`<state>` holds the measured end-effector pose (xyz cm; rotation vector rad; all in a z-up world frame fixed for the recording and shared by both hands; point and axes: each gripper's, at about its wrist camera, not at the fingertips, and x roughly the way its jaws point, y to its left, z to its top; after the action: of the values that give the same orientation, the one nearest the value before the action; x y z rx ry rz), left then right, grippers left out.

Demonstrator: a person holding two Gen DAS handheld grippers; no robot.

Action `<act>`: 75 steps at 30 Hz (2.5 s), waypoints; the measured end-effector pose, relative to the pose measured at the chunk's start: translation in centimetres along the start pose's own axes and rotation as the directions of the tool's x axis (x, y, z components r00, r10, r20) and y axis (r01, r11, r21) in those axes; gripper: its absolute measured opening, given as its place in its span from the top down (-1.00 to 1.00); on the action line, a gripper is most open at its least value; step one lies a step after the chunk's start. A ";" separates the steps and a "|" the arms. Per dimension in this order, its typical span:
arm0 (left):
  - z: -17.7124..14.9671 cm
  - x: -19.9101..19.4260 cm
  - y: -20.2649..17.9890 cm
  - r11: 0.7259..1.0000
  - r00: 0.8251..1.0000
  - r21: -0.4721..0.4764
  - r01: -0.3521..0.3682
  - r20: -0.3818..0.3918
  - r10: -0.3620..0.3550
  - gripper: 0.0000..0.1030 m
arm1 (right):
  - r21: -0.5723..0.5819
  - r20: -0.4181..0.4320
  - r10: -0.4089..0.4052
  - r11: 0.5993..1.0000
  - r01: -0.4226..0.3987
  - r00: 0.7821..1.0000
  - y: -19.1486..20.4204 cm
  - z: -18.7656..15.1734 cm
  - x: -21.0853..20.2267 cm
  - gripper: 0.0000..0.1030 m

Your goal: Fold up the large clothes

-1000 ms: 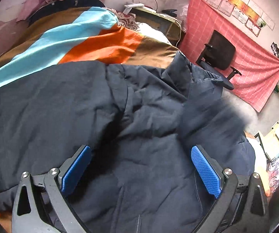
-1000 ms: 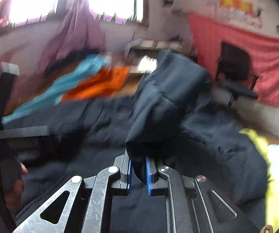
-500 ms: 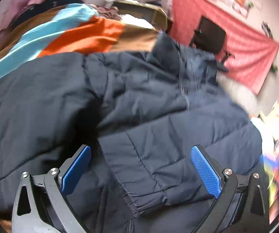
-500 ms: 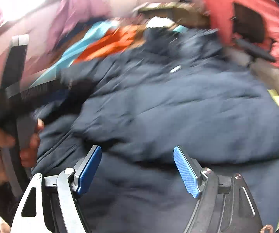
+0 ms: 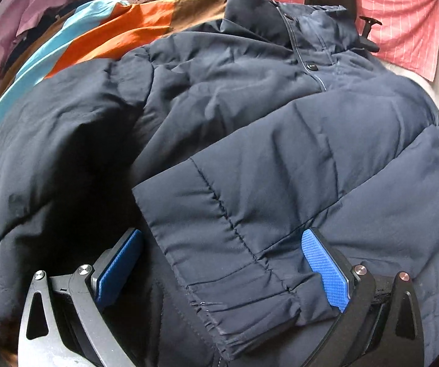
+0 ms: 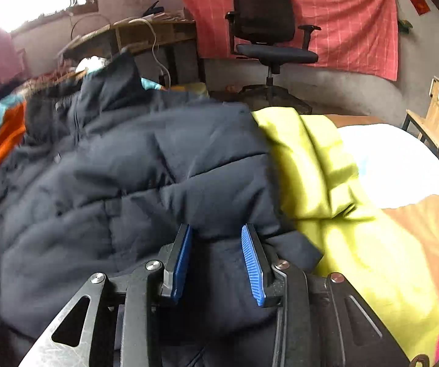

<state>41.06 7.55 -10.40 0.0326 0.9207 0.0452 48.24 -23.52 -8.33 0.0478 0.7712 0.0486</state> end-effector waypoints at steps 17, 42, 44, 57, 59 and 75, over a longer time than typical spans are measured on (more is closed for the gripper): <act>-4.3 -10.3 9.1 0.930 0.970 -0.318 0.184 0.210 -0.120 -0.98 | 0.092 0.208 0.001 0.996 -0.020 0.978 1.0 -1.1 -5.6 -0.60; -19.3 -17.7 29.9 0.277 0.989 -0.961 0.005 0.045 0.140 -0.95 | -0.233 -0.062 0.365 0.900 -0.369 0.929 22.2 -6.5 -4.5 -0.82; -19.0 -18.0 29.4 0.284 0.984 -0.959 -0.011 0.040 0.174 -0.83 | -0.225 -0.066 0.362 0.903 -0.367 0.930 22.1 -6.8 -4.1 -0.82; -12.4 -24.4 20.5 0.667 0.824 -0.714 -0.212 0.236 0.515 0.79 | -0.261 -0.052 0.324 0.908 -0.326 0.944 22.7 -7.9 -3.5 -0.88; -10.1 -24.9 19.2 0.723 0.795 -0.653 -0.225 0.307 0.524 0.84 | -0.241 -0.046 0.343 0.908 -0.344 0.938 22.0 -7.4 -4.3 -0.88; 4.5 -24.2 1.9 0.992 0.760 0.018 0.125 0.641 -0.108 0.89 | -0.131 0.148 0.383 0.922 -0.365 0.912 9.6 -2.7 -13.7 -0.88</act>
<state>30.00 8.08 11.62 -0.0342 0.2252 -0.0696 36.27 -14.67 -0.14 0.1026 0.5779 0.4447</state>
